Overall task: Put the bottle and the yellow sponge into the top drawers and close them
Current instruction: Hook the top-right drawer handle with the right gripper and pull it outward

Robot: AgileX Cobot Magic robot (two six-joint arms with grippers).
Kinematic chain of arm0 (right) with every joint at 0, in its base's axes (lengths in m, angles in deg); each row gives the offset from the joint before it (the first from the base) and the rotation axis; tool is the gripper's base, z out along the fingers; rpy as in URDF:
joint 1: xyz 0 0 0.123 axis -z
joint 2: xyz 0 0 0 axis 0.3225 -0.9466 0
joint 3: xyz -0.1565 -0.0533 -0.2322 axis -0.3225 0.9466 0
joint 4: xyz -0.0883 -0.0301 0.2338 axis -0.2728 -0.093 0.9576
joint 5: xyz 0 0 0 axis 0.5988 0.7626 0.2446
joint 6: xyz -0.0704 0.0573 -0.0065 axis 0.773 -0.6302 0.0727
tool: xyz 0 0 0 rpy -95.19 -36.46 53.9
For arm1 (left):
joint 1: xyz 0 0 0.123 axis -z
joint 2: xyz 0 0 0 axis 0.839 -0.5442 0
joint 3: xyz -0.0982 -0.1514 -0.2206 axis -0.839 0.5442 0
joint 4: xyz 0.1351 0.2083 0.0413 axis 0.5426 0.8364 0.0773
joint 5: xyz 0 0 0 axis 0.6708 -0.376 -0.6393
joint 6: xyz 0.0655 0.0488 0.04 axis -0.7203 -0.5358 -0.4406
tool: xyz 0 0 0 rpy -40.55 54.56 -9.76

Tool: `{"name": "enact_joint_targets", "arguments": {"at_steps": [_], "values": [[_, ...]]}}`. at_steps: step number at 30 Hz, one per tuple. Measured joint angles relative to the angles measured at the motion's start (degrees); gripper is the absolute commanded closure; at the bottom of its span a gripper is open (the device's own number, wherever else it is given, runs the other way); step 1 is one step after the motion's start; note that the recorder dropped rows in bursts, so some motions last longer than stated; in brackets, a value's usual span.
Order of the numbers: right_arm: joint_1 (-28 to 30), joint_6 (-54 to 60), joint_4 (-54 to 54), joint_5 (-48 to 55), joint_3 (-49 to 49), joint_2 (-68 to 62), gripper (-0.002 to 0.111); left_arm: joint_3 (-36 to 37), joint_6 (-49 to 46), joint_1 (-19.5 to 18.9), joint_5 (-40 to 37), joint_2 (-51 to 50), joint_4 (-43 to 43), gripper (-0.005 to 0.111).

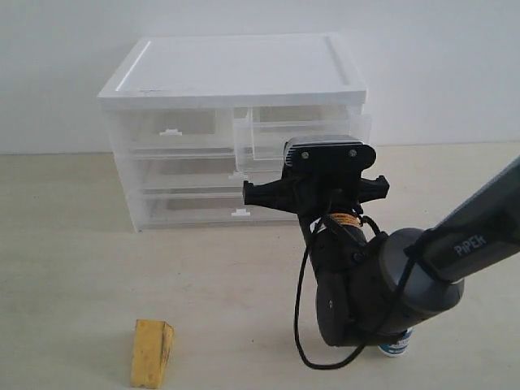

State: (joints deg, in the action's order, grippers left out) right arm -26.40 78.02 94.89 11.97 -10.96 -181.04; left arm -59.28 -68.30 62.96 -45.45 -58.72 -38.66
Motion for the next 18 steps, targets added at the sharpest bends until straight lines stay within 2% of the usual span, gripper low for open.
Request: {"name": "enact_joint_targets", "arguments": {"at_steps": [15, 17, 18], "values": [[-6.21, 0.0, 5.64, 1.81, 9.98, 7.51, 0.108, 0.0, 0.0, 0.0, 0.0, 0.0, 0.0, 0.102], [-6.83, 0.0, 6.58, 1.71, 10.3, 7.89, 0.104, 0.0, 0.0, 0.0, 0.0, 0.0, 0.0, 0.102], [-7.41, 0.0, 7.01, 1.71, 10.41, 7.94, 0.097, 0.0, 0.0, 0.0, 0.0, 0.0, 0.0, 0.102]]}}
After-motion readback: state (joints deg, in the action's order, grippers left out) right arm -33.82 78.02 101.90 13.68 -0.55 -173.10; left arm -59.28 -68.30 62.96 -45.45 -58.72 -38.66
